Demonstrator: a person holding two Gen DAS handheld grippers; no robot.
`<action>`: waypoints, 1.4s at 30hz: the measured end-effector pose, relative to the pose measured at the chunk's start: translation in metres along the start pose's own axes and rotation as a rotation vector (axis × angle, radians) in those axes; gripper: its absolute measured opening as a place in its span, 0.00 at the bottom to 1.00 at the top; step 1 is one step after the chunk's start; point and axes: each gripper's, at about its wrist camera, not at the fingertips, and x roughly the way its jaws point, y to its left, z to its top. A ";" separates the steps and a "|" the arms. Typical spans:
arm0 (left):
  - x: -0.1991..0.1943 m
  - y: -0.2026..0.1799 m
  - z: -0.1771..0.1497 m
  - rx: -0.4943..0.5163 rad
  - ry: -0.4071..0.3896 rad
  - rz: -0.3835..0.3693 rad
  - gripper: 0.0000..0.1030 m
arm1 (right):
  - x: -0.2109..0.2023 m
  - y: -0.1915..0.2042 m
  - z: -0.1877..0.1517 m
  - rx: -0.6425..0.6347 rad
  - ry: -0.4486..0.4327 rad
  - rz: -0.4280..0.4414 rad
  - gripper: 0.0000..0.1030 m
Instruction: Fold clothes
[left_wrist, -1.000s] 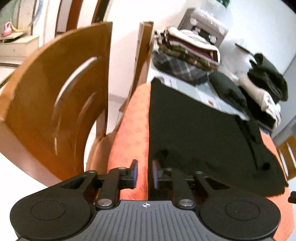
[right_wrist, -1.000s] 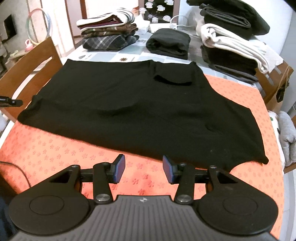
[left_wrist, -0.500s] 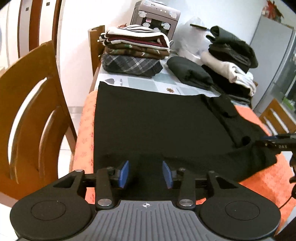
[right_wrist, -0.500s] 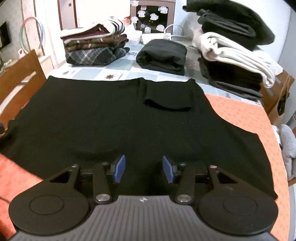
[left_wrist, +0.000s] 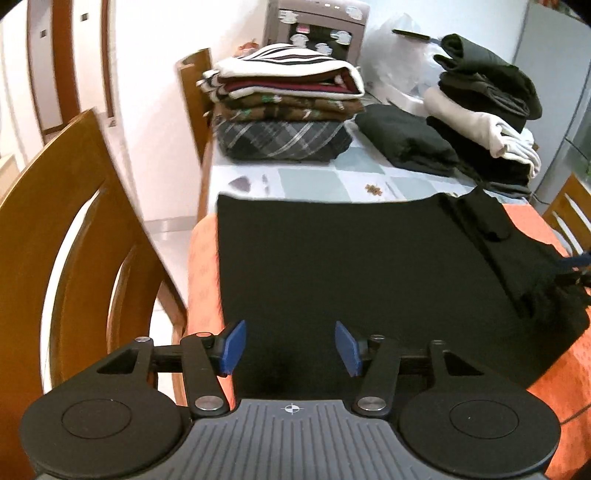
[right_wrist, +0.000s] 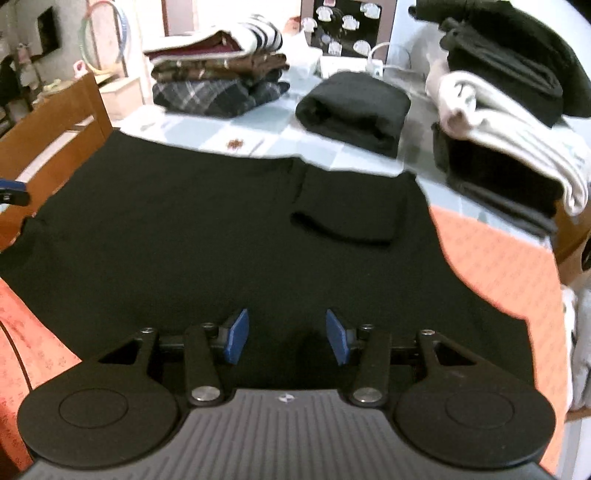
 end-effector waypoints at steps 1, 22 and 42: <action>0.005 -0.001 0.010 0.013 0.001 -0.012 0.55 | -0.004 -0.008 0.006 -0.001 -0.003 0.009 0.51; 0.152 -0.118 0.131 0.251 0.045 -0.354 0.55 | 0.092 -0.147 0.096 0.029 0.029 0.176 0.52; 0.248 -0.160 0.166 0.271 0.193 -0.557 0.35 | 0.176 -0.219 0.135 0.214 0.094 0.370 0.51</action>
